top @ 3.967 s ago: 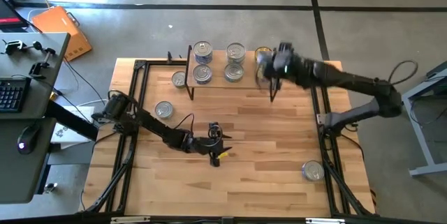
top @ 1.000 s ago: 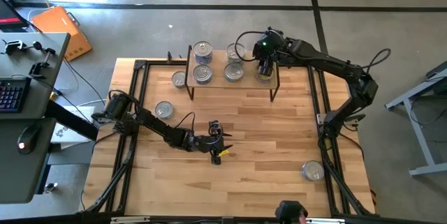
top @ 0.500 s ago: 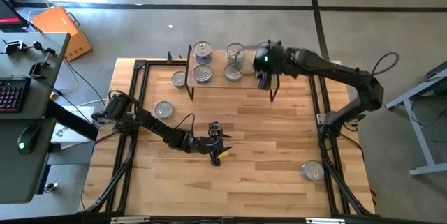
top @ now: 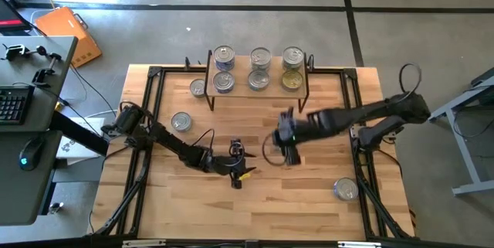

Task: Stack canned seafood by type on shelf
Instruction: Stack the blue tuna can on top of the other blue tuna on the shelf

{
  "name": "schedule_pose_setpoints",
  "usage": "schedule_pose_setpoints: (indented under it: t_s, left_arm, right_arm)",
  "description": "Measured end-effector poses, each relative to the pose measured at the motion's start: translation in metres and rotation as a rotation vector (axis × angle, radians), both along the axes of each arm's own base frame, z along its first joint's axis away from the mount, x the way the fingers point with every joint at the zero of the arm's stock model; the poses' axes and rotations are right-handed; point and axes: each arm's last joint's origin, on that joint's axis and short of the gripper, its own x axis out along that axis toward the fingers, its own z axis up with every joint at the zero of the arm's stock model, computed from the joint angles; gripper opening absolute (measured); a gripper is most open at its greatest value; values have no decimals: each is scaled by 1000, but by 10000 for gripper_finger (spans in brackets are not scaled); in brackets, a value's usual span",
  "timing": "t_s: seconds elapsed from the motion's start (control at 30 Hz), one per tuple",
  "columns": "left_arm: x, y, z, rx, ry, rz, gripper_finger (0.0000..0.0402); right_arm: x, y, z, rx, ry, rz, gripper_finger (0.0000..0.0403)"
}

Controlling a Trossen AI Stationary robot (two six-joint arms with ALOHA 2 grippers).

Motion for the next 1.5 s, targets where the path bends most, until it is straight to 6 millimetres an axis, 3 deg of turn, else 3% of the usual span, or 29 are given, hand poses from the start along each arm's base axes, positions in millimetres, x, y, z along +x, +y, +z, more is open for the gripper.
schedule_pose_setpoints:
  t_s: [0.3,0.5,0.73,0.9,1.03,1.13,1.3,1.5]
  left_arm:
    - [2,6,0,17,3,10,184]
    - [6,15,2,19,-18,34,184]
    - [7,21,3,16,-24,51,184]
    - [10,21,8,9,-78,45,184]
    - [13,18,13,-24,-128,31,184]
    - [13,13,15,-70,-137,-23,184]
    - [12,9,15,-75,-134,-44,184]
    - [13,10,16,-120,-148,-18,184]
  right_arm:
    - [-22,52,-84,170,-192,-116,220]
    - [-38,65,-103,207,-219,-43,220]
    - [-30,59,-93,222,-217,-6,220]
    - [-24,76,-31,349,-93,26,220]
    - [-42,98,3,180,10,-34,220]
    - [-59,109,20,149,50,-122,220]
    - [-90,128,18,273,192,-374,220]
    - [-126,156,-11,485,421,-678,220]
